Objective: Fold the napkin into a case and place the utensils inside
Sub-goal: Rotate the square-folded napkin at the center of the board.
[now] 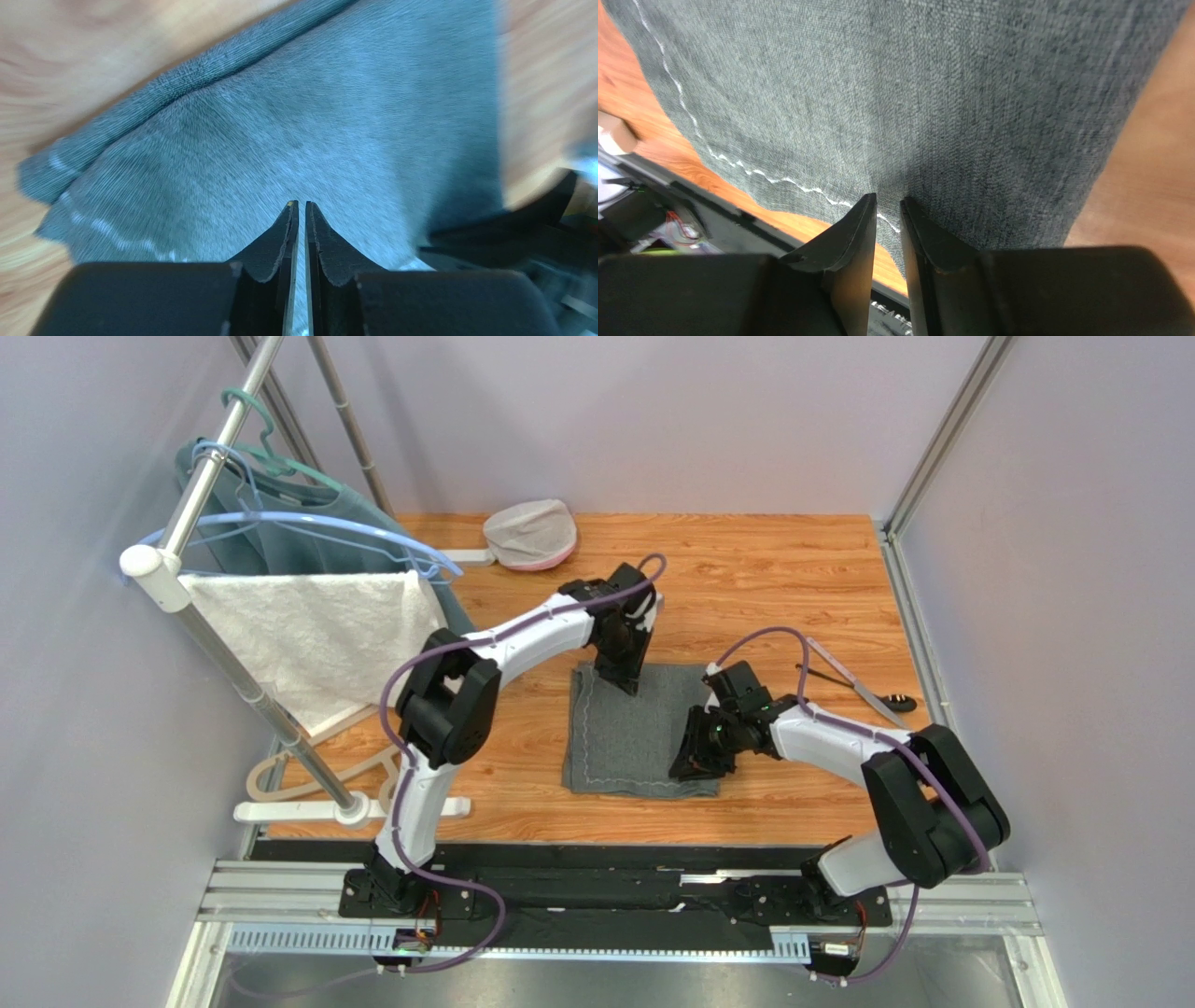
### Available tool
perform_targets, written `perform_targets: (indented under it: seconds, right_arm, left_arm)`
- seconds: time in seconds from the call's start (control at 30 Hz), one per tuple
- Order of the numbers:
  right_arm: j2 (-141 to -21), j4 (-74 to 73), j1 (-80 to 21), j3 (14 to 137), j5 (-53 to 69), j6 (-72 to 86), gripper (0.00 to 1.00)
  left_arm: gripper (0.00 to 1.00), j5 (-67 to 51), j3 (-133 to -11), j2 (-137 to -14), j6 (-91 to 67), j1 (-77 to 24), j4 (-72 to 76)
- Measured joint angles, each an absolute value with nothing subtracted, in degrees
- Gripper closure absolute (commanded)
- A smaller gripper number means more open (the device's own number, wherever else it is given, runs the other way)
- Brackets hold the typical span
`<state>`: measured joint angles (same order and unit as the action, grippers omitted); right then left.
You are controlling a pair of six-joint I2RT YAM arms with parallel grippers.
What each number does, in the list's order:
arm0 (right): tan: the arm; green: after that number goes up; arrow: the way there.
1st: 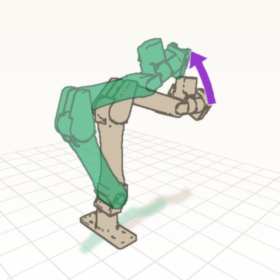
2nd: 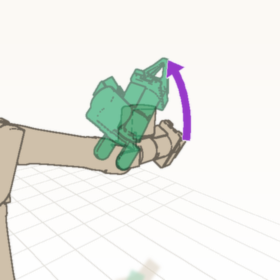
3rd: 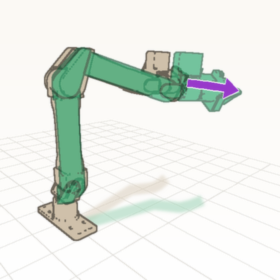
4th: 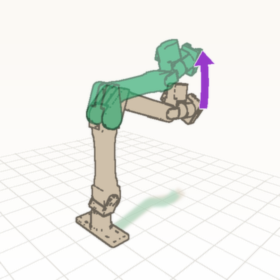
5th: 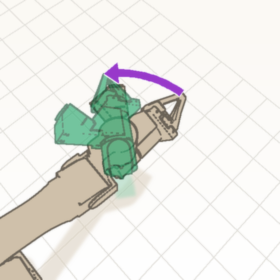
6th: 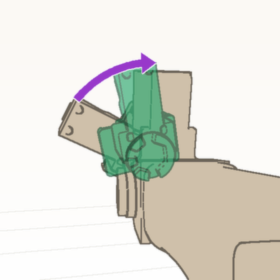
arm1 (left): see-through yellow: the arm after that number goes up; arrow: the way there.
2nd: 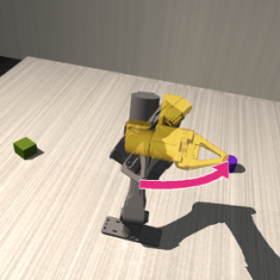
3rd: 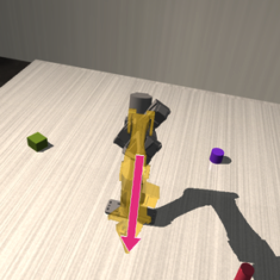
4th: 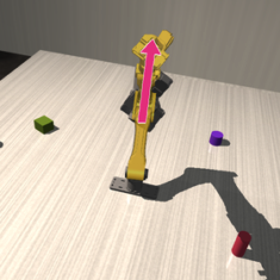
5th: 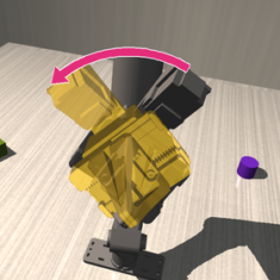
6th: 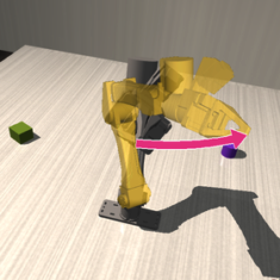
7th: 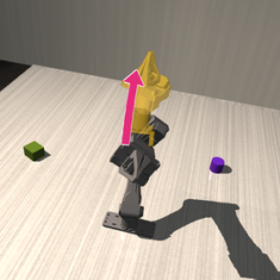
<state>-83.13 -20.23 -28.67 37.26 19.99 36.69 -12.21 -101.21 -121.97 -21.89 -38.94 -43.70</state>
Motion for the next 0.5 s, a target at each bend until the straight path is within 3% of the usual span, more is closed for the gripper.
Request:
perform_targets:
  seconds: [0.17,0.3,0.43,0.5]
  right_arm:
    - [-83.48,-19.66,-24.16,36.95,17.91,38.13,0.72]
    - [-87.90,-20.23,-18.48,42.15,16.12,35.90,0.72]
    - [-96.01,-24.08,-16.78,54.04,10.52,31.31,0.66]
    - [-98.39,-26.26,-16.58,59.22,8.97,29.12,0.54]
  left_arm:
    - [0.85,-7.92,-100.12,-126.98,-23.18,-40.80,-45.67]
    - [0.83,-7.11,-95.85,-124.31,-25.30,-40.47,-43.81]
    - [0.68,-6.76,-86.87,-118.28,-28.53,-42.17,-41.06]
    - [0.61,-6.79,-82.54,-114.41,-30.02,-44.03,-41.45]
